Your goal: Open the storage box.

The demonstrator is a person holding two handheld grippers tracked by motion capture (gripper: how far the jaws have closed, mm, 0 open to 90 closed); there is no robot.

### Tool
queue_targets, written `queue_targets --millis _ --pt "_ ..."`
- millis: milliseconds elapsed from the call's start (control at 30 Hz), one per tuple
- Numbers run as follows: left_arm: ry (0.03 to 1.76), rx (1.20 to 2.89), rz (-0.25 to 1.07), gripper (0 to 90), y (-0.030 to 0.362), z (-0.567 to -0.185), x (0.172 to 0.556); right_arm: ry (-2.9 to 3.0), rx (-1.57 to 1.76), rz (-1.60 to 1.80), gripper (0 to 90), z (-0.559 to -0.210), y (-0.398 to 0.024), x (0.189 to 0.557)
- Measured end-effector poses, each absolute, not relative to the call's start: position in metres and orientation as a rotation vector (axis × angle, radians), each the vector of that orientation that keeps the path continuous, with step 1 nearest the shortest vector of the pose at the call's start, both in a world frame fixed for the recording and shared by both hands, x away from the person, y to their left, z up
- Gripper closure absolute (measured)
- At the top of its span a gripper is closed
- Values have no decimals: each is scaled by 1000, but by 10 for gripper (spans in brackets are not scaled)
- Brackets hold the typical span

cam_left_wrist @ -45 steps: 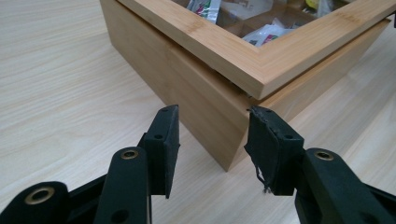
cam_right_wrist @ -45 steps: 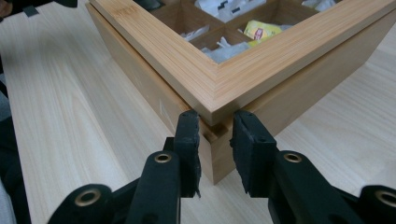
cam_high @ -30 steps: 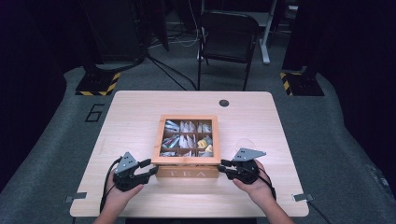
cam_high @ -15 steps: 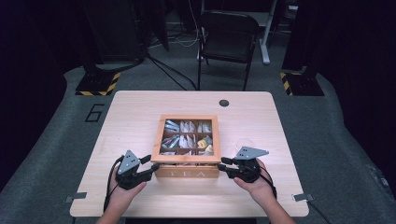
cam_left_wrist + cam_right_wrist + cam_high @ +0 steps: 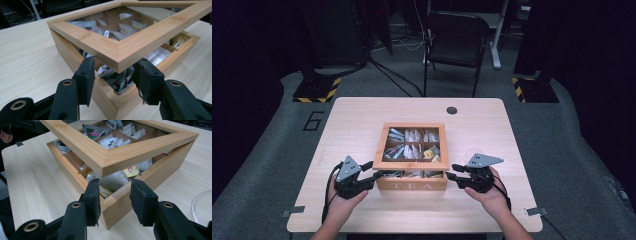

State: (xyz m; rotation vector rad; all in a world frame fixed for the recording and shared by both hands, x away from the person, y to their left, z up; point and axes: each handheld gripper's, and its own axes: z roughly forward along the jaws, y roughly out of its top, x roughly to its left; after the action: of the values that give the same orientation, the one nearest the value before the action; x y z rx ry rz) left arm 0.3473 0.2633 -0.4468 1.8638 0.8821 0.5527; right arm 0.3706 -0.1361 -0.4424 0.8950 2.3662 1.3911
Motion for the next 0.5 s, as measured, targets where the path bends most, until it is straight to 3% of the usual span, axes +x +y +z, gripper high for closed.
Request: queue_targets --millis 500 --pt "885 1802 562 518 264 -424 359 2270 847 1398 499 -416 -123 382"
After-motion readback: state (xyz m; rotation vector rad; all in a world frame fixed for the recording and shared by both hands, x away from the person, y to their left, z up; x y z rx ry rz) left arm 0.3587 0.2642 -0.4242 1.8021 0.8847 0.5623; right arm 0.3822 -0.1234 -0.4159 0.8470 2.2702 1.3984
